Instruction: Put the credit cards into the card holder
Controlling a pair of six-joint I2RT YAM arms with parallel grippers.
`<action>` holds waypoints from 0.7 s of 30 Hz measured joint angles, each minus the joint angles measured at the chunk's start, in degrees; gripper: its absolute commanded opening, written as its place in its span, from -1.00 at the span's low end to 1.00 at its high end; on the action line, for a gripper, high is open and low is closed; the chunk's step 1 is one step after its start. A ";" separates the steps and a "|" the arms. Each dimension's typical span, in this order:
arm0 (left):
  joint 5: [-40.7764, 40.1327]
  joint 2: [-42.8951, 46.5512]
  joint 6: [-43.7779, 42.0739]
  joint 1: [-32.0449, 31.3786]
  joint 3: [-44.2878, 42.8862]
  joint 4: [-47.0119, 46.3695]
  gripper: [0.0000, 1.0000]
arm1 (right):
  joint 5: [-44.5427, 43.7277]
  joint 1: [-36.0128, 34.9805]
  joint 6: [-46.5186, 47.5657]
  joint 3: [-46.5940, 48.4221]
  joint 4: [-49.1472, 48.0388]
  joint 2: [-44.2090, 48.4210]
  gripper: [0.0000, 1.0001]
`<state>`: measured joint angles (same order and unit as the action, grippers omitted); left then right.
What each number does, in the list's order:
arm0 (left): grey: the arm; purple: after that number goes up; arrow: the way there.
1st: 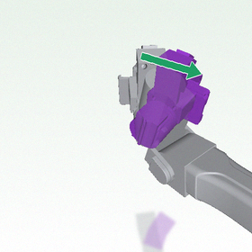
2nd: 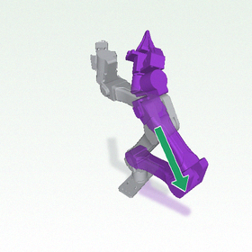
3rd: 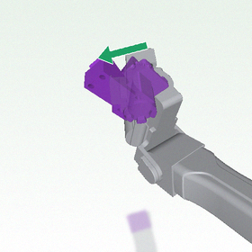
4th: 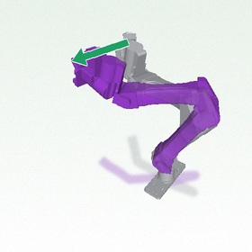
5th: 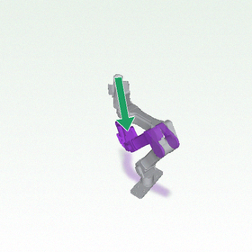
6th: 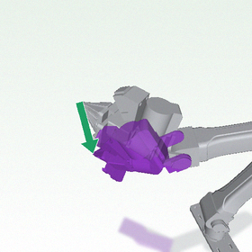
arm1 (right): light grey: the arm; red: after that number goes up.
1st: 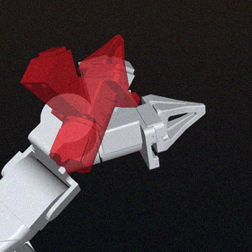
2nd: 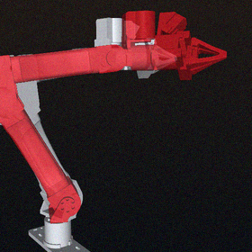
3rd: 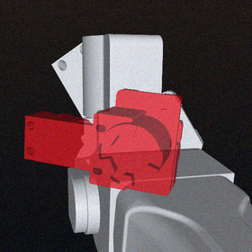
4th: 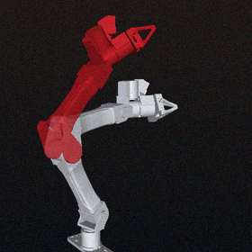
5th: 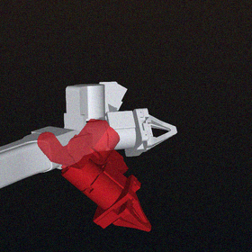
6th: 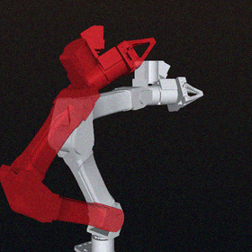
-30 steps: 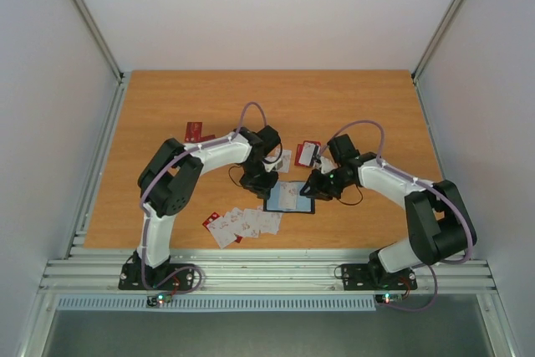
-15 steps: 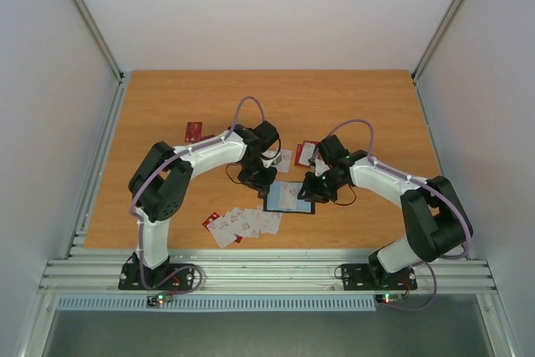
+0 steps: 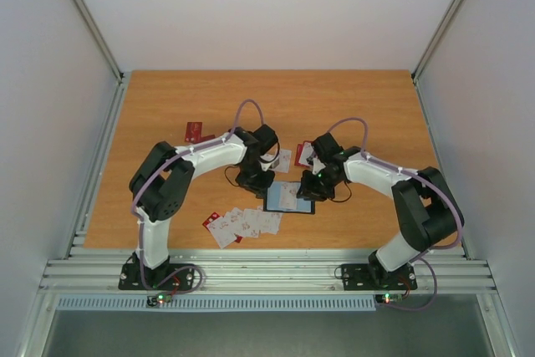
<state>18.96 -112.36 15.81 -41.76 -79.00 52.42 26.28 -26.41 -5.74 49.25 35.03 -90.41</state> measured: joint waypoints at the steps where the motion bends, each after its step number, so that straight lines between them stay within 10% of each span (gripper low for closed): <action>1: 0.00 -0.20 -0.04 0.00 0.00 -0.02 -0.85 | 0.02 -0.22 0.00 0.20 -0.02 -0.35 -0.49; 21: 0.31 -2.43 -2.14 0.00 0.00 -0.20 -0.86 | -0.55 -1.36 0.00 4.20 0.24 -6.16 -0.49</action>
<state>19.27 -114.78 13.67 -41.76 -79.00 52.23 25.74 -27.77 -5.74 53.45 35.27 -96.57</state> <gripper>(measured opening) 0.070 0.256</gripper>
